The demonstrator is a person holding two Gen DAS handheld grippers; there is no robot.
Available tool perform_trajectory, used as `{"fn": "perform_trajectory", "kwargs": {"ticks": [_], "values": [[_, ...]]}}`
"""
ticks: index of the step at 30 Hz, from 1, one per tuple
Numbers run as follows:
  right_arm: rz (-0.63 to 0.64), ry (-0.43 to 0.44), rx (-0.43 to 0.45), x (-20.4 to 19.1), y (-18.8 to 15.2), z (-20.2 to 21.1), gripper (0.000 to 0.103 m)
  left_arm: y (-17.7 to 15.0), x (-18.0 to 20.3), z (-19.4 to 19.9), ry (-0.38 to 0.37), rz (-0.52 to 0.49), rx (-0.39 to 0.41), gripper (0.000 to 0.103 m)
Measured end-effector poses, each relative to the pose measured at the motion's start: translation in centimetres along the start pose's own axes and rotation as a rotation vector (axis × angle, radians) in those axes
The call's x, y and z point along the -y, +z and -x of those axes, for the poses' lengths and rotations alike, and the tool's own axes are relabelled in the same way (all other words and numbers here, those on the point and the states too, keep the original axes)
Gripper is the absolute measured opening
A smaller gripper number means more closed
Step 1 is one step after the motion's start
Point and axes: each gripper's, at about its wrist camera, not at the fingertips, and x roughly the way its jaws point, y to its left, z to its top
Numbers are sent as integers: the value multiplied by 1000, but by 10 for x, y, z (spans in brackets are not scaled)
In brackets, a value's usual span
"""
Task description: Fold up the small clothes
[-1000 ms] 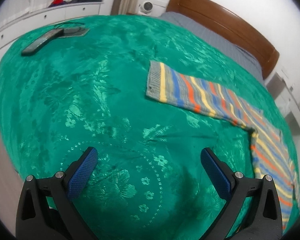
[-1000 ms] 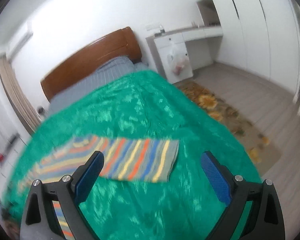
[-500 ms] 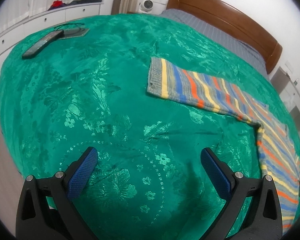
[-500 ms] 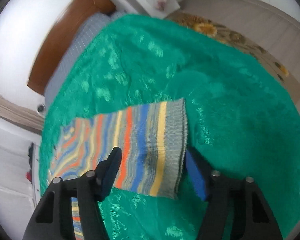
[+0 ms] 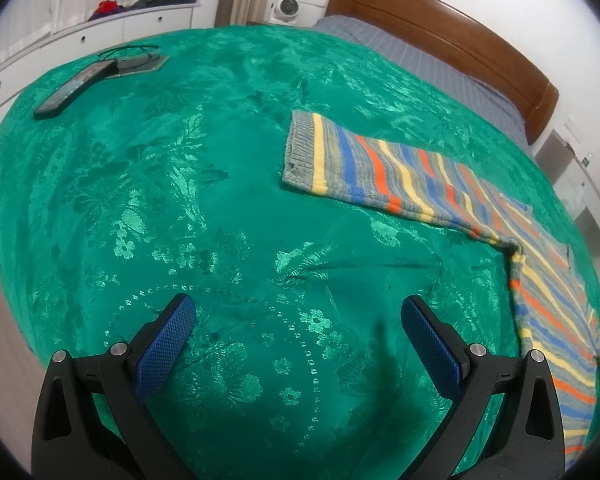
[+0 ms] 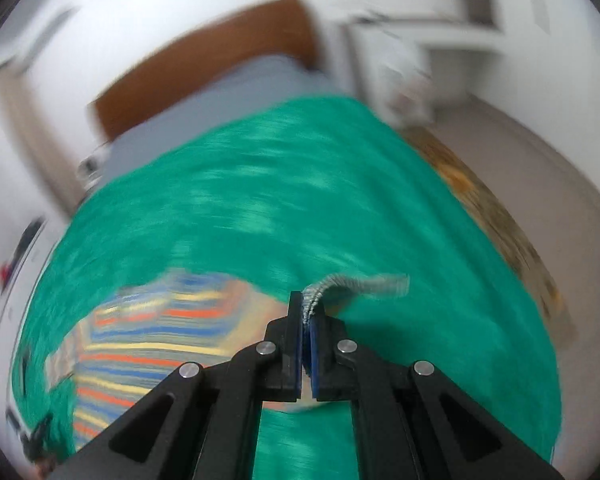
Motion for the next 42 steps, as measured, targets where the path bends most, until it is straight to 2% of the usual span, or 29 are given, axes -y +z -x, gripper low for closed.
{"fn": "perform_trajectory", "kwargs": {"ticks": [4, 8, 9, 10, 12, 15, 17, 18, 21, 23, 27, 32, 36, 42], "values": [[148, 186, -36, -113, 10, -19, 3, -1, 2, 0, -7, -16, -2, 103], [219, 351, -115, -198, -9, -57, 4, -2, 4, -1, -2, -34, -9, 103], [214, 416, -151, -213, -18, -68, 11, -2, 5, -1, 1, -37, -9, 103], [185, 490, -214, -225, -30, -82, 33, -3, 6, -1, 3, -43, -10, 103], [112, 590, -297, -235, -44, -99, 65, -3, 7, -1, 6, -50, -12, 103], [44, 698, -312, -227, -60, -100, 65, -4, 7, -1, 4, -51, -12, 103], [44, 678, -287, -211, -64, -92, 65, -3, 8, -2, 5, -51, -14, 103], [58, 637, -264, -195, -67, -86, 66, -4, 8, -2, 6, -53, -14, 103], [112, 464, -201, -154, -79, -74, 73, -4, 11, -3, 9, -66, -13, 103], [133, 336, -192, -117, -97, -72, 74, -6, 14, -2, 12, -80, -12, 103], [74, 170, -213, -41, -143, -72, 74, -9, 20, -1, 15, -107, -8, 103], [20, 18, -132, 12, -165, -56, 74, -11, 26, -1, 25, -138, -4, 103], [-38, -35, -99, 35, -174, -54, 74, -12, 26, -3, 30, -142, -11, 103], [30, -82, -53, 33, -191, -67, 76, -14, 27, -8, 45, -150, -28, 103]]}}
